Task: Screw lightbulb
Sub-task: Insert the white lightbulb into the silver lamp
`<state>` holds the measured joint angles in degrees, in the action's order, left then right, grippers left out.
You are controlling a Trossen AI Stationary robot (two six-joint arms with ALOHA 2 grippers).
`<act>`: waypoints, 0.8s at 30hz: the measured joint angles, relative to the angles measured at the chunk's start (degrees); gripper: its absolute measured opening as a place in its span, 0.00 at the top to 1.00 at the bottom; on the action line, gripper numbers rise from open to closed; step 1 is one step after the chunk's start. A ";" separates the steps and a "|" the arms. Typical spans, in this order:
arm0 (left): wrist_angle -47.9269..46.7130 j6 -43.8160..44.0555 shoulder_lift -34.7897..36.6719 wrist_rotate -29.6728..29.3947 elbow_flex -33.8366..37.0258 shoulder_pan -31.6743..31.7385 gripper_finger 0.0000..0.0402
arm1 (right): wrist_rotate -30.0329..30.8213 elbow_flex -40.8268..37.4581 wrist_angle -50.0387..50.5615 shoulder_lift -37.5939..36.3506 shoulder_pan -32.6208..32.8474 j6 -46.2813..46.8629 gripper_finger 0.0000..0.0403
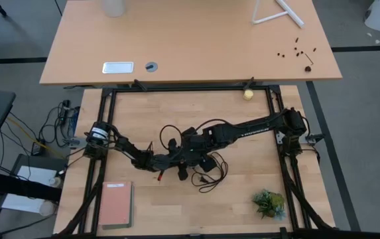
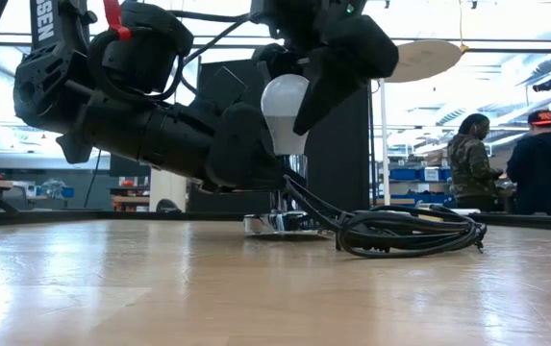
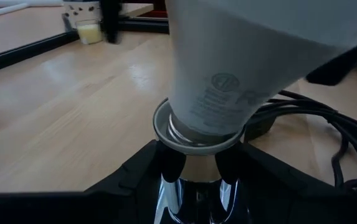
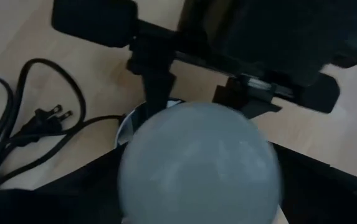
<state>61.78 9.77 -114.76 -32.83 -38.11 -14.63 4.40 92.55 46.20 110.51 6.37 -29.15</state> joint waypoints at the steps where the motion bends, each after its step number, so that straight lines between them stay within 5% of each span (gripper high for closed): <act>1: -0.01 -0.36 0.00 0.49 0.00 0.00 0.53 | 0.01 0.02 -0.38 0.00 -0.20 0.01 0.15; 24: 0.00 -0.51 0.00 0.54 0.00 0.01 0.53 | -1.43 0.02 0.50 -0.02 -1.15 10.19 0.20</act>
<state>61.78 9.26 -114.76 -32.29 -38.11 -14.62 2.98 92.58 46.70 110.50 5.21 -18.96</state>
